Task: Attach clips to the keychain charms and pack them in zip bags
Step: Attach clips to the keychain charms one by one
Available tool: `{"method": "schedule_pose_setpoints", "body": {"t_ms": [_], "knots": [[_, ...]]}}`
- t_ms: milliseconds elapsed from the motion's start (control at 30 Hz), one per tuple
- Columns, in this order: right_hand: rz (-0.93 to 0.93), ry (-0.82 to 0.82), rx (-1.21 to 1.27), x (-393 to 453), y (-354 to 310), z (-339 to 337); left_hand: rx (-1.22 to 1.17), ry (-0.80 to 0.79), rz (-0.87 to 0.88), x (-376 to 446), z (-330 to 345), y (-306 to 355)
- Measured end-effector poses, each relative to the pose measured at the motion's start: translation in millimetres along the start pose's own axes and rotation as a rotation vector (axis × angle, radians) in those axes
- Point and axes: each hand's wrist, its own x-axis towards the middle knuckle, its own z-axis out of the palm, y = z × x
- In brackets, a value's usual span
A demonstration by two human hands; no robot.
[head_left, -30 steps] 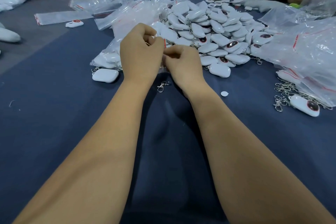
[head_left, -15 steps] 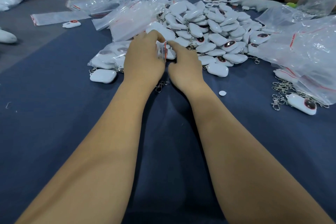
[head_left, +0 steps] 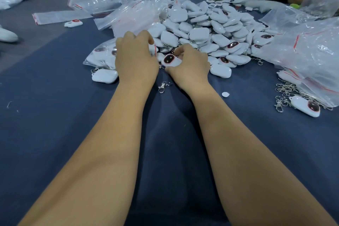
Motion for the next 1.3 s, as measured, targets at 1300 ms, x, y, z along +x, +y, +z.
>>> {"method": "schedule_pose_setpoints", "body": {"t_ms": [1300], "knots": [[0.163,-0.249,0.959,-4.0,-10.6,-14.3,-1.437,-0.422,-0.548,2.3,12.3,23.3]]}}
